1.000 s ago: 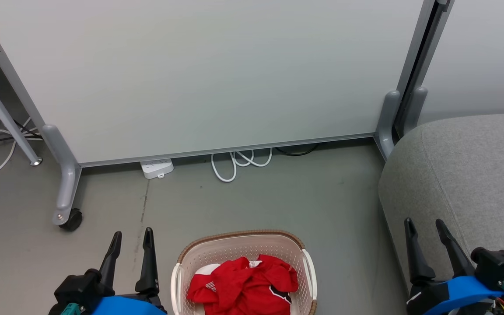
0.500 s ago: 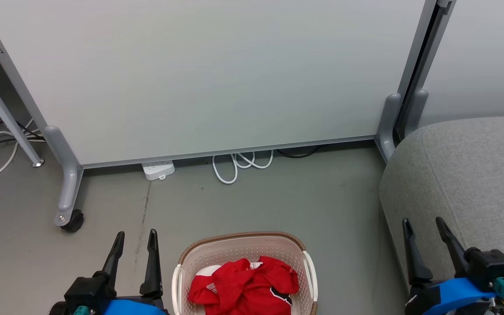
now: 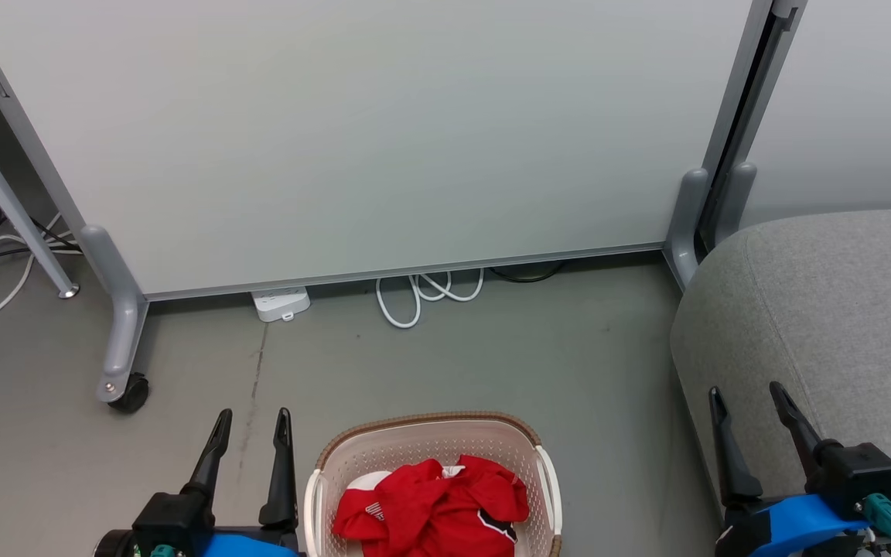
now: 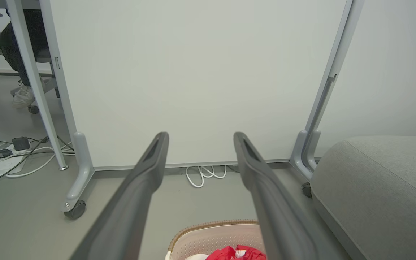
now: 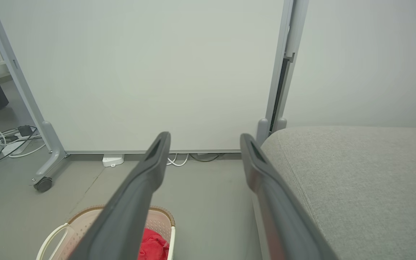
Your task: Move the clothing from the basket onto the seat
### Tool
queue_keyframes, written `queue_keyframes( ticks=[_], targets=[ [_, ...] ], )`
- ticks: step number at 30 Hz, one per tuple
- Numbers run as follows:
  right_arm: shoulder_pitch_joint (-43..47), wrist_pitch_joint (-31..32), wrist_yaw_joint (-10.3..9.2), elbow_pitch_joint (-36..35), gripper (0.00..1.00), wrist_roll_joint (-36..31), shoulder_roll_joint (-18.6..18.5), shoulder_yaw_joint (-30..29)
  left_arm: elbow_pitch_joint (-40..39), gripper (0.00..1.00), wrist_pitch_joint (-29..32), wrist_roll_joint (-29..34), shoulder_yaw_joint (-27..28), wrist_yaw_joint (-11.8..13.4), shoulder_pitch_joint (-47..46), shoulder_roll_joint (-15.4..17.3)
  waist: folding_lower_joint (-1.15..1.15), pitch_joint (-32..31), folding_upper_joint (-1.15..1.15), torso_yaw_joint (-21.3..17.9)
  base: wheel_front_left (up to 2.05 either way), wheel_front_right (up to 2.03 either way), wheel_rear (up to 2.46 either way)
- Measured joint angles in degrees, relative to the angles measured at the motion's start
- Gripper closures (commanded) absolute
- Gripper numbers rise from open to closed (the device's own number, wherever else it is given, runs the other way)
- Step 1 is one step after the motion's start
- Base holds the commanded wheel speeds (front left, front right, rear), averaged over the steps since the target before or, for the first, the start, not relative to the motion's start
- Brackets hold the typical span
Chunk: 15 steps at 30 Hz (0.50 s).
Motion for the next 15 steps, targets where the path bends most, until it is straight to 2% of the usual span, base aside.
queue_keyframes(
  ticks=[15],
  targets=[
    [-0.2,0.0,0.0,-0.5,0.0,0.2,0.0,0.8,0.7,0.0,0.0,-0.2,-0.1,0.2,0.0,0.0,0.0,2.0,0.0,-1.2,0.0,0.0,0.0]
  ],
)
